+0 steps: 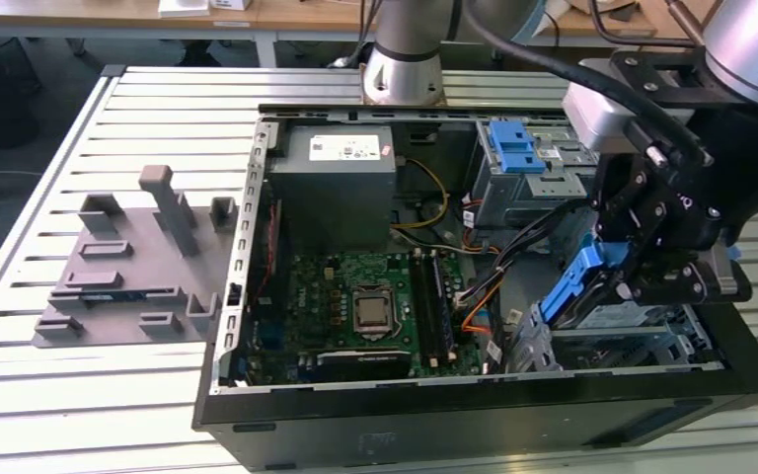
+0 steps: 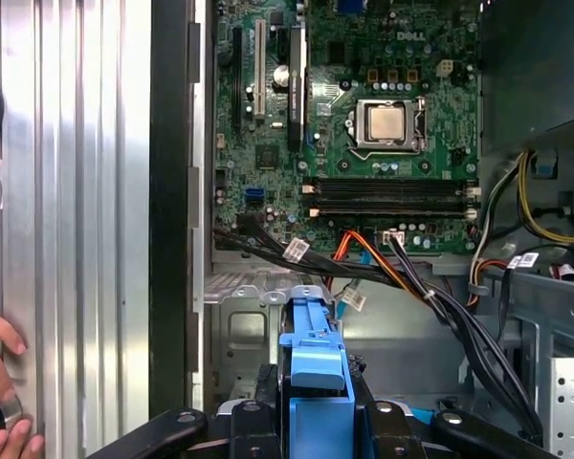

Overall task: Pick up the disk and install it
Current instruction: 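Insert the disk into the insertion slot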

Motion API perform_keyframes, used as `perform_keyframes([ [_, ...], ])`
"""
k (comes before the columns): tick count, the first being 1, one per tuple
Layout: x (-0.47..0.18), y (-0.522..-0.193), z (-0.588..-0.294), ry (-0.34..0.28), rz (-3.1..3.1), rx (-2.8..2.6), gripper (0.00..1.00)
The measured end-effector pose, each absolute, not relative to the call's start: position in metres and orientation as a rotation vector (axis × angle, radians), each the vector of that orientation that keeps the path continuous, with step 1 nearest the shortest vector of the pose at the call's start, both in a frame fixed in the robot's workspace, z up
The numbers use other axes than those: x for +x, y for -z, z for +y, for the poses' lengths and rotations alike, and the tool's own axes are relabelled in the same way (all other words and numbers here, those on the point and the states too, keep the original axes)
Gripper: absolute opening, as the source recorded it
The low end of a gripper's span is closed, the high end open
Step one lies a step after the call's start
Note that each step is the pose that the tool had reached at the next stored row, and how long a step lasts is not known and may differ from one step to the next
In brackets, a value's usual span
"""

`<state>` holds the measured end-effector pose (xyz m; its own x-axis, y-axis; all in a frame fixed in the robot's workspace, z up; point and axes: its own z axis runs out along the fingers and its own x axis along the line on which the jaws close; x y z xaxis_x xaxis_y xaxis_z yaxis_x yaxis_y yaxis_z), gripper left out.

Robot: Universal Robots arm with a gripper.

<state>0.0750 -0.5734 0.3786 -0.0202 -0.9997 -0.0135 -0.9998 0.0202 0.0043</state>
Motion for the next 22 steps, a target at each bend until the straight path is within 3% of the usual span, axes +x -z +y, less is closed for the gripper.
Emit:
perform_keyframes([
  [22, 0.075, -0.354, -0.573, -0.012, 2.243, -2.198, 0.36],
])
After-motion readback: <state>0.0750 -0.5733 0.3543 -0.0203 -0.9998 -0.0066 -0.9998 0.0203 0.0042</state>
